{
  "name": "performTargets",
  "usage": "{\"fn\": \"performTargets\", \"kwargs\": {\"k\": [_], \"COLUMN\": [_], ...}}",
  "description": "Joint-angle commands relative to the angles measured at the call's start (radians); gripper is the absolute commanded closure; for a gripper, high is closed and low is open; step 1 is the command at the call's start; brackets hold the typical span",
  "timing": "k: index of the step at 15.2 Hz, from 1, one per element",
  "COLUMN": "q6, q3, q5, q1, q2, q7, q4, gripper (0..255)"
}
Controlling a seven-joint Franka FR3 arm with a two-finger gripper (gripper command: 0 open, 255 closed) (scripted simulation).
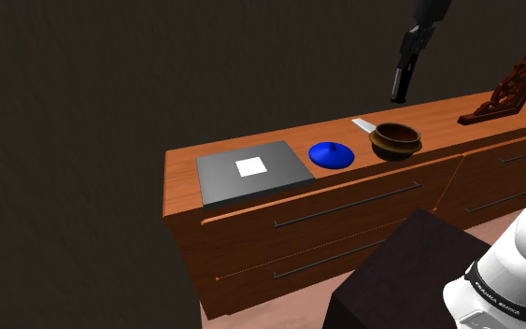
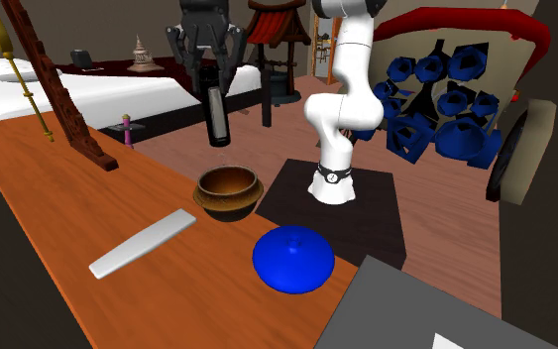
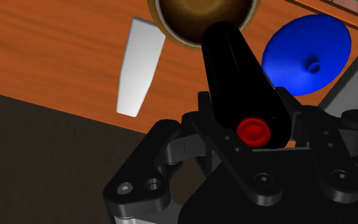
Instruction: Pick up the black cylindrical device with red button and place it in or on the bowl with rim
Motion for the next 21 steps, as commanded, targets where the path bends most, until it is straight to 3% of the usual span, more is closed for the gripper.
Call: {"fn": "performTargets", "kwargs": {"k": [1, 21], "q6": [-0.037, 0.228], "q3": [-0.012, -0.030], "q5": [-0.026, -0.046], "q1": [-0.020, -0.036], "q2": [-0.076, -0.110], "q7": [-0.026, -0.027], "q4": [-0.036, -0.334], "gripper": [255, 255]}}
